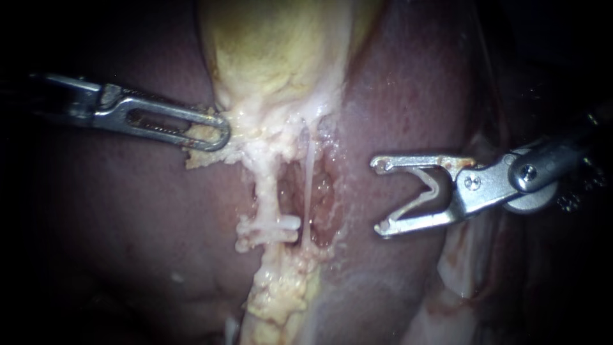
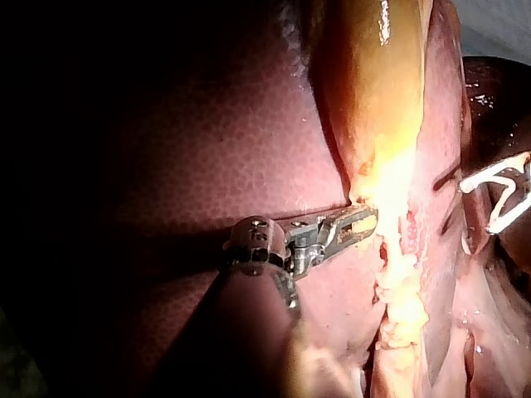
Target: Clipping third clip left tube
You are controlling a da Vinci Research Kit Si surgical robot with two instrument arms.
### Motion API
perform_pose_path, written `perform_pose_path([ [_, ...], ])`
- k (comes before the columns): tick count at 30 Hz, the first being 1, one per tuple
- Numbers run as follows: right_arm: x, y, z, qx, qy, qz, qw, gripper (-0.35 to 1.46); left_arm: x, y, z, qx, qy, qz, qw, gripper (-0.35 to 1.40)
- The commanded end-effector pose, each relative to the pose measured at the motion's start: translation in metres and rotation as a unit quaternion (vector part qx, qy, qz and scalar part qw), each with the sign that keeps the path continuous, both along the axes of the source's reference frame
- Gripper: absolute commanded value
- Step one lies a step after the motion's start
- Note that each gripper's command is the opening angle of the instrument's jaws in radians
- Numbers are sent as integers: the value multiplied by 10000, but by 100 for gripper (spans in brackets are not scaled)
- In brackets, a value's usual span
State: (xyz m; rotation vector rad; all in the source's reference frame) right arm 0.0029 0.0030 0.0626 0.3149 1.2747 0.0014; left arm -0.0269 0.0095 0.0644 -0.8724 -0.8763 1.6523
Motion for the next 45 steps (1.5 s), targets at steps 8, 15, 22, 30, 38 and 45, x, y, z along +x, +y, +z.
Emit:
perform_pose_path([
  [8, -1, 0, 0, 1, 0, 0, 10000, 50, 21, 11, -21, 51, -44, 32, 10000, -35],
  [15, -1, 0, 1, 1, 0, 1, 10000, 50, 59, 47, -68, 13, -74, -204, 9998, -35],
  [22, 2, 0, 0, 18, 24, -28, 10000, 50, 64, 46, -77, 4, -78, -285, 9996, -35],
  [30, 39, -9, -3, 940, -5, 135, 9955, 50, 63, 45, -76, 0, -75, -288, 9996, -35],
  [38, 93, -26, 12, 2075, 186, 429, 9771, 50, 62, 44, -75, -4, -73, -290, 9996, -35],
  [45, 127, -20, 22, 2499, 342, 651, 9655, 50, 61, 43, -74, -10, -68, -295, 9995, -35],
])
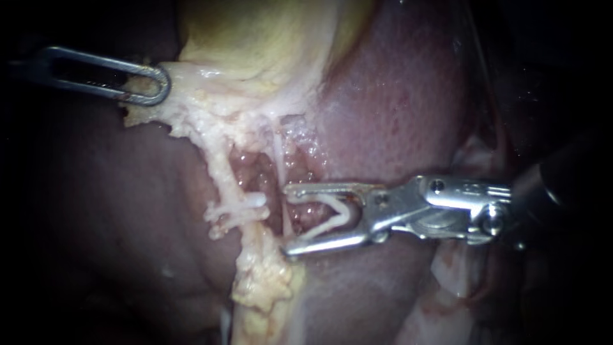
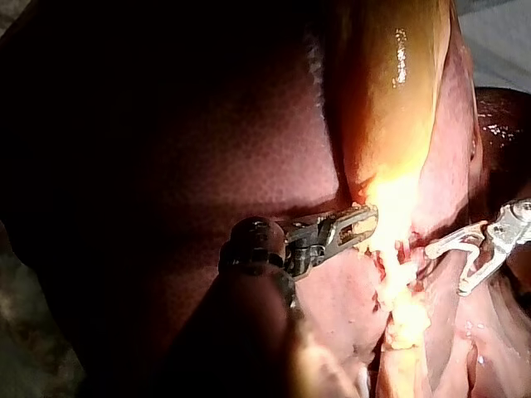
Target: Clipping third clip left tube
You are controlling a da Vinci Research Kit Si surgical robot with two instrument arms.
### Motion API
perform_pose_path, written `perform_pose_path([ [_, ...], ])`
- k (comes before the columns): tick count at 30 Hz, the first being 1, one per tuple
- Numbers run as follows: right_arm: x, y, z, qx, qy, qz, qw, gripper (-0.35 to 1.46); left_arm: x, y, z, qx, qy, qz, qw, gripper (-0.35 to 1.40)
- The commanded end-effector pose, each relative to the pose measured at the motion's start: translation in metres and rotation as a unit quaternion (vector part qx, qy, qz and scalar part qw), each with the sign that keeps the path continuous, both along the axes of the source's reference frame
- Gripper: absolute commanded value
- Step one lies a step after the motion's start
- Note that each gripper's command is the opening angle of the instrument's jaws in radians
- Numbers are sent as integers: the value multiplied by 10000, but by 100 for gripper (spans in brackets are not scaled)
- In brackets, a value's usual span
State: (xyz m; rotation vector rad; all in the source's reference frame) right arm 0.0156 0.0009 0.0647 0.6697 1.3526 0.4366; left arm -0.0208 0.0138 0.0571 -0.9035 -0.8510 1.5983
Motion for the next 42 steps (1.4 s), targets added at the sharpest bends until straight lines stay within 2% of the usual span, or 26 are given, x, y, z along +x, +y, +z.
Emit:
perform_pose_path([
  [1, 3, 3, 3, -16, -12, 5, 10000, 50, 0, 0, 0, -2, 2, -2, 10000, -35],
  [10, 14, 21, 27, 66, -56, 57, 9999, 50, -1, -1, 1, -13, 14, -16, 10000, -35],
  [22, 16, 25, 55, 131, -98, 84, 9998, 50, -2, -3, 3, -8, 4, 1, 10000, -35],
  [27, 22, 25, 58, 161, 63, -111, 9998, 50, -2, -4, 3, -10, 4, 1, 10000, -35],
  [33, 39, 26, 59, 169, 457, -286, 9984, 49, -3, -4, 4, -5, -2, 11, 10000, -35],
  [36, 50, 25, 58, 153, 528, -300, 9980, 48, -3, -4, 4, -6, -2, 10, 10000, -35],
  [42, 74, 25, 57, 153, 604, -213, 9978, 48, -4, -4, 4, -8, 1, 7, 10000, -35],
])
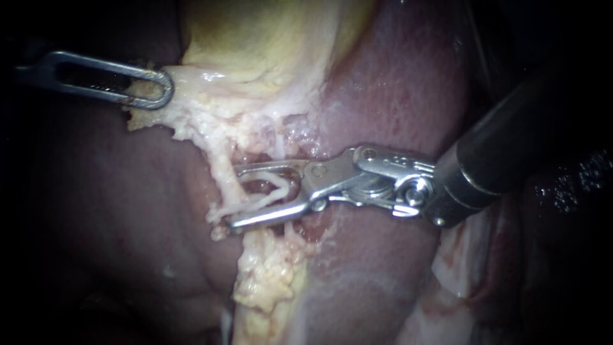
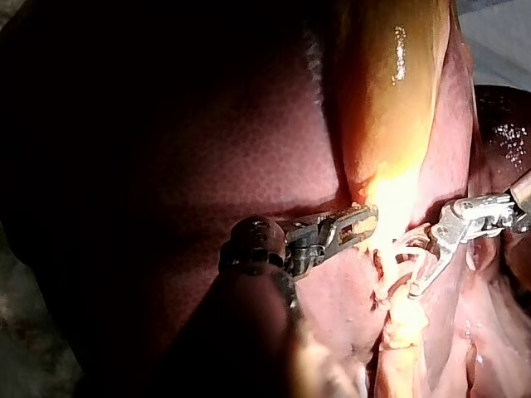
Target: Clipping third clip left tube
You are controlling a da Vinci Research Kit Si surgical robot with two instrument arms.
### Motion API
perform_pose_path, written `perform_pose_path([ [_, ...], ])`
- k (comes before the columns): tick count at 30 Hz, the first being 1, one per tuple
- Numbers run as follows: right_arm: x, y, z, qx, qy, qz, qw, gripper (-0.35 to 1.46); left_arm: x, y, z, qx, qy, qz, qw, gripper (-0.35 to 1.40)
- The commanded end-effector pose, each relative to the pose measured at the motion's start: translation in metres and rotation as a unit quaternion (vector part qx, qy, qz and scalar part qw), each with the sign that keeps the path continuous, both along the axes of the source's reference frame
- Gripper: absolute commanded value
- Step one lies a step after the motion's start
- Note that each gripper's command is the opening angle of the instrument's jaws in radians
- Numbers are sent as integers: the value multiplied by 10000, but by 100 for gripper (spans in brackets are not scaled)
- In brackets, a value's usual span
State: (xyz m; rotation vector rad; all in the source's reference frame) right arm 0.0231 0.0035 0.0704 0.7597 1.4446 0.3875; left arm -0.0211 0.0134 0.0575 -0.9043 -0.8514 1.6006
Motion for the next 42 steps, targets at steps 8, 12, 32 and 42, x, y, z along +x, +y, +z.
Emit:
perform_pose_path([
  [8, 23, 2, -1, 181, 115, 183, 9996, 48, -1, 0, 0, -2, 3, -3, 10000, -35],
  [12, 32, 3, -6, 257, 142, 259, 9992, 48, -1, 0, 0, -2, 4, -4, 10000, -35],
  [32, 29, 13, -91, 513, 250, 263, 9980, 42, -1, -1, 1, 0, -2, 6, 10000, -35],
  [42, 23, 15, -91, 891, 135, 287, 9955, 15, -1, -1, 1, 0, -2, 7, 10000, -35],
])
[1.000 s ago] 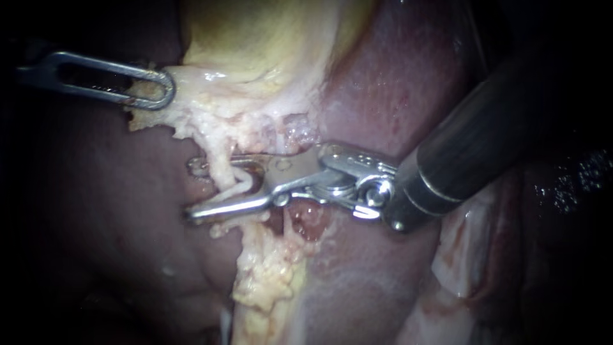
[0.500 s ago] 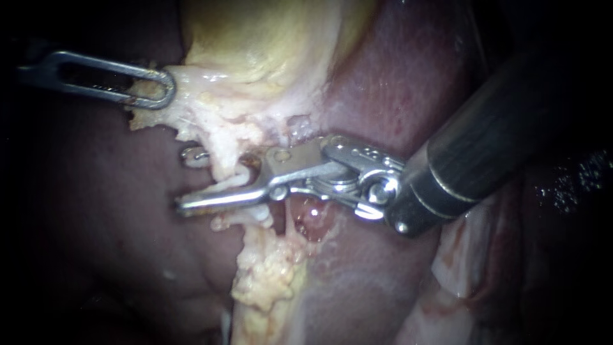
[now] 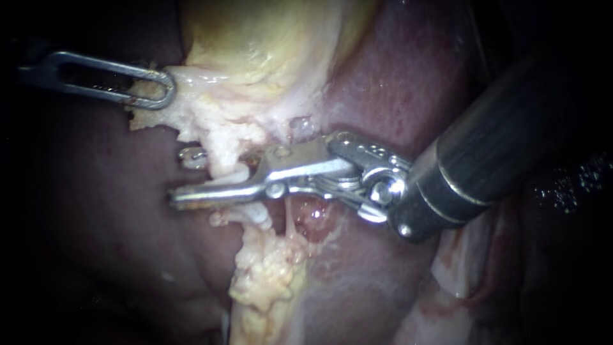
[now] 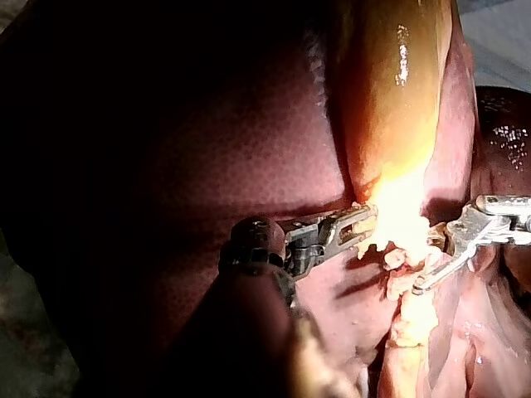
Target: Clipping third clip left tube
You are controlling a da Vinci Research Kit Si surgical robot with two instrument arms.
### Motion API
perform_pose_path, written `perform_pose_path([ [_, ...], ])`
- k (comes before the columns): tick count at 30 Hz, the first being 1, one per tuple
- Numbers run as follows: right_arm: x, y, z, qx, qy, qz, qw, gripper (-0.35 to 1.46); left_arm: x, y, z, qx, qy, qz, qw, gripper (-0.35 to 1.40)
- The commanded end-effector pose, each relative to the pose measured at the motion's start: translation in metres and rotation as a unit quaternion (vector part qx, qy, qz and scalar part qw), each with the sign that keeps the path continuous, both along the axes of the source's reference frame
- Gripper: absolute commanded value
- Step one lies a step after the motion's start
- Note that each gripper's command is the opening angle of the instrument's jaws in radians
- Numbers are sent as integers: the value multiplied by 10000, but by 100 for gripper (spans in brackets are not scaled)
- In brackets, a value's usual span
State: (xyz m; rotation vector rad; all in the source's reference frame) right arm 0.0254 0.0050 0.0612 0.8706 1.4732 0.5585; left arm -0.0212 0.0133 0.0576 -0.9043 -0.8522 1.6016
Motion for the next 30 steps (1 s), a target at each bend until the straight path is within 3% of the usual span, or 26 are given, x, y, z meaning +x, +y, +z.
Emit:
perform_pose_path([
  [1, -1, 0, 0, 26, -5, -6, 10000, 10, 0, 0, 0, 1, 0, 1, 10000, -35],
  [8, -5, 0, 0, 317, -53, -39, 9995, -19, 0, 0, 0, 0, 0, 0, 10000, -35],
  [10, -7, -1, 1, 460, -77, -56, 9989, -35, 0, 0, 0, 0, 1, 0, 10000, -35],
  [15, -12, 0, 2, 538, -208, 67, 9983, -35, 0, 0, 1, -2, 1, 0, 10000, -35],
  [30, -14, 2, 6, 534, -236, 79, 9983, -35, 0, 0, 2, -3, 0, 2, 10000, -35],
])
